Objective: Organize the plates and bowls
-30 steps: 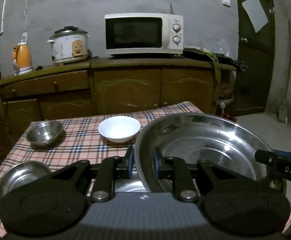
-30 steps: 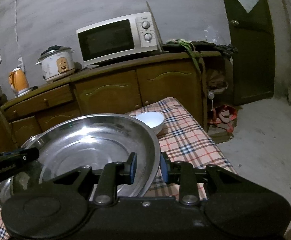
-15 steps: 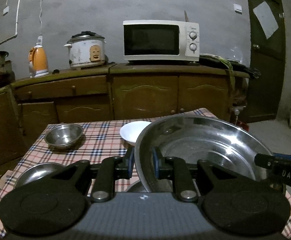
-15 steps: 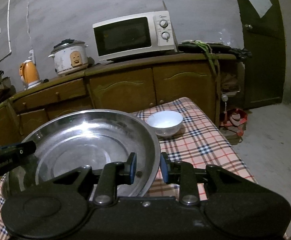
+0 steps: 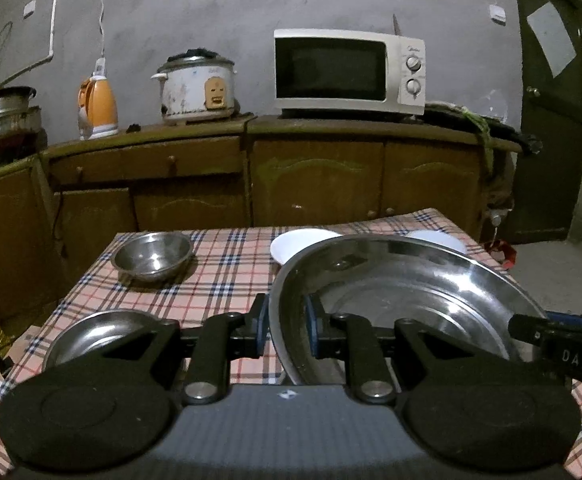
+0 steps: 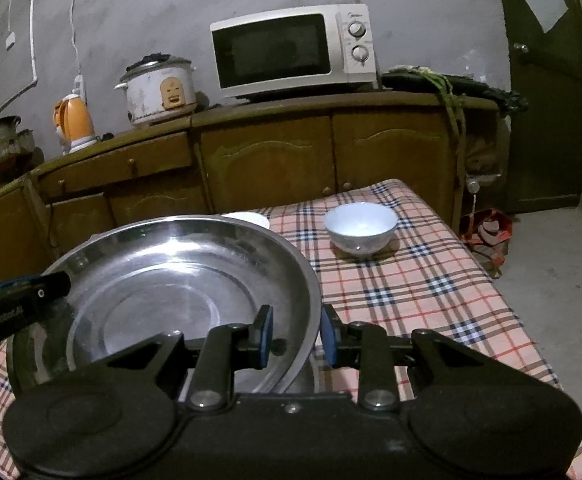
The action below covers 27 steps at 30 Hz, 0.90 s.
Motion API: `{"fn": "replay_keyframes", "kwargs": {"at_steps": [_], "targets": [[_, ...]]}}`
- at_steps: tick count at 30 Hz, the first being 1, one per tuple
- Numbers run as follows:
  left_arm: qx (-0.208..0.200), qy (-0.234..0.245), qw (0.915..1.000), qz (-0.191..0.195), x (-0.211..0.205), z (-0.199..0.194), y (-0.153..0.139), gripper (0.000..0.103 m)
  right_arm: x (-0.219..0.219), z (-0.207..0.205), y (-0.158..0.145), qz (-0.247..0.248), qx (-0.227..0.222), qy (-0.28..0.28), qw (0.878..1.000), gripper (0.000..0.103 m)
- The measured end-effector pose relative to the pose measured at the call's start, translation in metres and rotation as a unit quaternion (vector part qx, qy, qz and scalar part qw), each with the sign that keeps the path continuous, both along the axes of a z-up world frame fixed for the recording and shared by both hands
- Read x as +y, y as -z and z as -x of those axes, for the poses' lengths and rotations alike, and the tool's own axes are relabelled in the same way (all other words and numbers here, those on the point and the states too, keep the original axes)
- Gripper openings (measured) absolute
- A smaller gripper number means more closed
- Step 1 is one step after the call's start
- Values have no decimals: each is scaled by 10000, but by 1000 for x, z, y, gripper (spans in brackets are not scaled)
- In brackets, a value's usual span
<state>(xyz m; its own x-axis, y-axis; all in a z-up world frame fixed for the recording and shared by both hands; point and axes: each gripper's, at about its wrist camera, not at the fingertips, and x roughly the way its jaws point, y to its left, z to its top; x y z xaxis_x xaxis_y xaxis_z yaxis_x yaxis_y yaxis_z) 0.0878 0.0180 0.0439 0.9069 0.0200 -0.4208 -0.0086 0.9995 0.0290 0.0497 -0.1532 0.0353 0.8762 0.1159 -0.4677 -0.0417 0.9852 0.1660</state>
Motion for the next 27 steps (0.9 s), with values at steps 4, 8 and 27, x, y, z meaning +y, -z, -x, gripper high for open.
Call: {"fn": "replay_keyframes", "kwargs": {"at_steps": [4, 8, 27], "targets": [[116, -84, 9999, 24, 10, -3, 8, 19, 11, -4, 6, 67, 46, -89, 9999, 33], [216, -134, 9997, 28, 18, -7, 15, 19, 20, -11, 14, 101, 146, -160, 9997, 33], [713, -69, 9974, 25, 25, -32, 66, 19, 30, -40, 71, 300, 703, -184, 9969, 33]]}}
